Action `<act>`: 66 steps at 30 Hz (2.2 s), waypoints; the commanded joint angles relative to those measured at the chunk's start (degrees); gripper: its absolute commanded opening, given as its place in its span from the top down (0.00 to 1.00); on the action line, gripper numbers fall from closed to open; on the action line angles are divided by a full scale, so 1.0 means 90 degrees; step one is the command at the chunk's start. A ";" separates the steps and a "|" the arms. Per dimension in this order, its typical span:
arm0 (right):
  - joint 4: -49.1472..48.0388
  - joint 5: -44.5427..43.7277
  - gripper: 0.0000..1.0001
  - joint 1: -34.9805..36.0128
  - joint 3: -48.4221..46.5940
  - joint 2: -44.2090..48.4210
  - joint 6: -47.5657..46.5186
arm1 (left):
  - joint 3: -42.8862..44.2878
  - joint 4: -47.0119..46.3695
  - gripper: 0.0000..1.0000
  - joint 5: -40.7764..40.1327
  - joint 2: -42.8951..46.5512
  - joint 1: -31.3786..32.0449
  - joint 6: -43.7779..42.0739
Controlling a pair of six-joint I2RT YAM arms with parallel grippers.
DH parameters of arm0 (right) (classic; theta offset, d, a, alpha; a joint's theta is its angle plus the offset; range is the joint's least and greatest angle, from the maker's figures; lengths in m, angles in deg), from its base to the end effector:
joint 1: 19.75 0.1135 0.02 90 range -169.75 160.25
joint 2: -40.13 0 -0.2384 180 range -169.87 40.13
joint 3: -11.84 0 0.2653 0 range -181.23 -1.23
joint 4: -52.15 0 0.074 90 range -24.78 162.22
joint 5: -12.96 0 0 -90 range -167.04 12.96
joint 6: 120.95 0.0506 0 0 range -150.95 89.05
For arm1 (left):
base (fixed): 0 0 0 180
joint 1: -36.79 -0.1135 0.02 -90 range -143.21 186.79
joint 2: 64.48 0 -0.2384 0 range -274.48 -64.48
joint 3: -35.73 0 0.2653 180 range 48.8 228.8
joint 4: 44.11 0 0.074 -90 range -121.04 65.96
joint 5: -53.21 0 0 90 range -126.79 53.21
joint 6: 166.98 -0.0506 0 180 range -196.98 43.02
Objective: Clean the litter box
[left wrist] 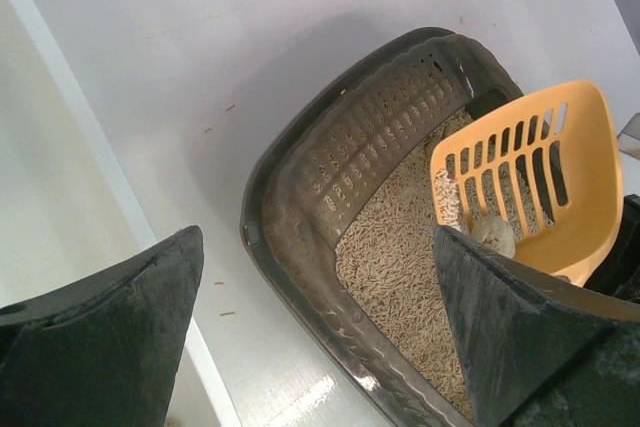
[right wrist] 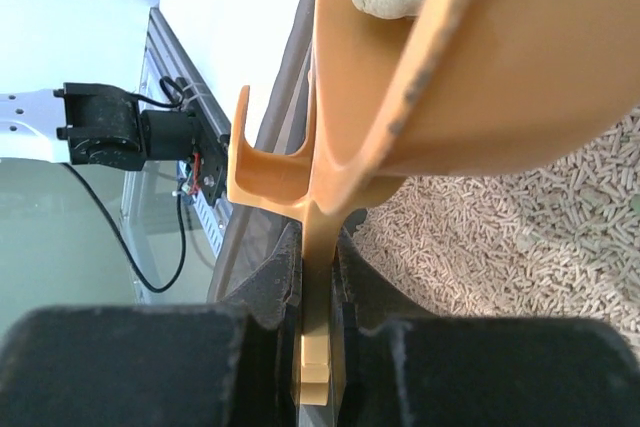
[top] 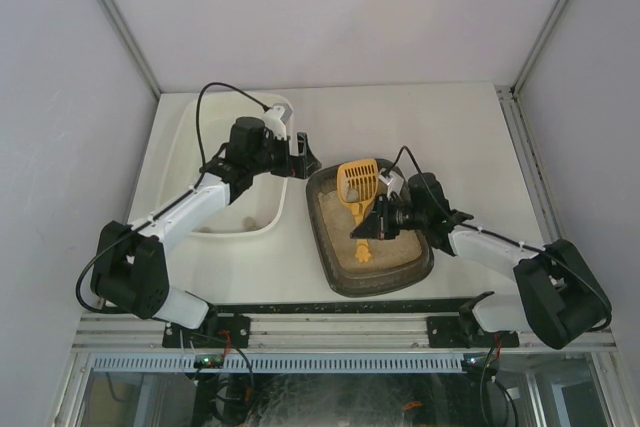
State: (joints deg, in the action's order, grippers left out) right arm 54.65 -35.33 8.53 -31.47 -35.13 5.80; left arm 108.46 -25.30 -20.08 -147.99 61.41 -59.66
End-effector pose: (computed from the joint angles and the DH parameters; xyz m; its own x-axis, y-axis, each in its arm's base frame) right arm 0.2277 0.1607 0.1404 -0.8999 0.0231 -0.4355 -0.3725 0.4788 0.7950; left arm 0.3214 -0.1633 0.2403 -0.6150 -0.0318 -0.7879 0.4643 0.7930 -0.3944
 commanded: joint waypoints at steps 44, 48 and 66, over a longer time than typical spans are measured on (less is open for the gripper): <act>-0.2685 -0.1005 1.00 0.1152 0.2086 0.3124 0.3560 | 0.2216 0.4576 0.00 -0.0903 0.0804 -0.0131 -0.2962; -0.3012 -0.1298 1.00 0.0850 0.2501 0.3311 0.4018 | 0.2102 0.4597 0.00 -0.0989 0.0940 -0.0304 -0.3053; -0.0665 -0.1246 1.00 0.0851 0.1392 0.3438 0.2798 | 0.1682 0.4372 0.00 -0.0757 0.0987 -0.1016 -0.2498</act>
State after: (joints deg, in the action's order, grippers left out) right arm 46.43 -47.46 14.80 -13.83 -2.76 34.80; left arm 124.76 15.90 -28.95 -140.75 53.58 -83.57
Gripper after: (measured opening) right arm 0.059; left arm 0.996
